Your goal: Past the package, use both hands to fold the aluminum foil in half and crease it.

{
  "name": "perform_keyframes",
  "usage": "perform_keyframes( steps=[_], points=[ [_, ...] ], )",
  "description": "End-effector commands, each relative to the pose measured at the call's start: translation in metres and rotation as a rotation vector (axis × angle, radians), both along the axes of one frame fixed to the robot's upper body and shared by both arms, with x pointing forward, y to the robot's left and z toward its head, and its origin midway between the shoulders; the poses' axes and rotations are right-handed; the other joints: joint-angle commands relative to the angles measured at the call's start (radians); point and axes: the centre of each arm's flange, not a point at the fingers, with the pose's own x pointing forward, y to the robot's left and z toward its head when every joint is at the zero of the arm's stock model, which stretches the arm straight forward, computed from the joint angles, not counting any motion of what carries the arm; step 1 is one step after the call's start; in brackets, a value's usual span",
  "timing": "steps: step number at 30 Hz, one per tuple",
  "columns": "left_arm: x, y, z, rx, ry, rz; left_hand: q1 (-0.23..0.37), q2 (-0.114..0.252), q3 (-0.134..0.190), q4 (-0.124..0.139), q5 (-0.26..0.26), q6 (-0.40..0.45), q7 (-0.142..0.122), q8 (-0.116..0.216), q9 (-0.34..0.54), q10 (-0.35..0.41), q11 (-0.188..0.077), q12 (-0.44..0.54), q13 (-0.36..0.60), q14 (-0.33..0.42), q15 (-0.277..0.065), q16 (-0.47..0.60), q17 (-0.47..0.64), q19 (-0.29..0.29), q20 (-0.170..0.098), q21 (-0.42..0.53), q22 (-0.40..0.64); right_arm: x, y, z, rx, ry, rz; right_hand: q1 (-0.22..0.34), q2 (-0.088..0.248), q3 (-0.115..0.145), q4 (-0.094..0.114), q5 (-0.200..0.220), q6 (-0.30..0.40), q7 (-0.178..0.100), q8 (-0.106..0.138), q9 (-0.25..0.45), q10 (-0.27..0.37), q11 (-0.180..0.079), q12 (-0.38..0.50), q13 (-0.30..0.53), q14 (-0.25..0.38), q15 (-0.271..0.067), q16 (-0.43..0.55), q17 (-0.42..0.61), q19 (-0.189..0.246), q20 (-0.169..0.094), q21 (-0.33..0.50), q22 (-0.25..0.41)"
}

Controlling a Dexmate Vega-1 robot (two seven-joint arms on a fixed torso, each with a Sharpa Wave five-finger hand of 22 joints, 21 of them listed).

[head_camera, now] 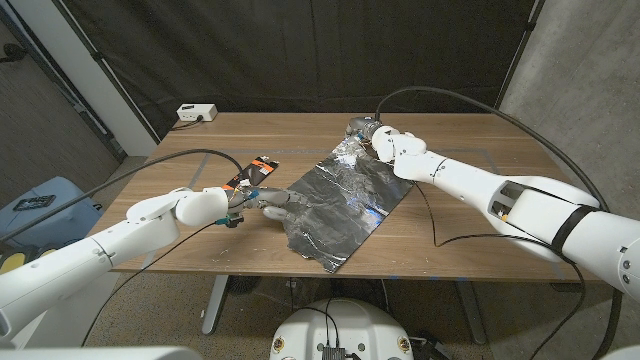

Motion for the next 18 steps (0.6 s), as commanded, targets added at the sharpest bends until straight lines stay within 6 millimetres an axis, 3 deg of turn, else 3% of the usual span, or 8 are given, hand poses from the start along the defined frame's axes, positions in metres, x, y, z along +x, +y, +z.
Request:
perform_keyframes(
  steps=[1,18],
  points=[
    [-0.0002,-0.0008,-0.0031,-0.004,0.017,-0.004,0.012,0.003,0.008,0.002,0.007,0.017,0.0,0.008,0.002,0.004,-0.003,0.005,0.0,0.003,0.002,0.004,0.003,0.025,0.014,0.007,0.004,0.0048,-0.0048,-0.0045,-0.013,-0.02,0.003,0.03,0.006,-0.003,0.004,0.008,0.032,-0.008,0.01,0.002,0.032,-0.001,0.009,0.005,0.021,-0.165,0.011,0.005,0.017,-0.11,0.009,0.006],
    [-0.0002,-0.0025,-0.0064,-0.004,0.036,-0.011,0.013,0.003,0.009,0.003,0.007,0.025,-0.001,0.008,0.002,0.006,-0.005,0.006,0.0,0.005,0.003,0.004,0.003,0.029,0.015,0.002,0.004,0.0032,-0.0075,-0.0073,-0.038,-0.026,0.011,0.075,0.03,-0.013,0.007,0.002,0.079,-0.012,0.021,0.009,0.084,0.0,0.017,0.005,0.059,-0.167,0.016,0.01,0.029,-0.125,0.007,0.006]
  ],
)
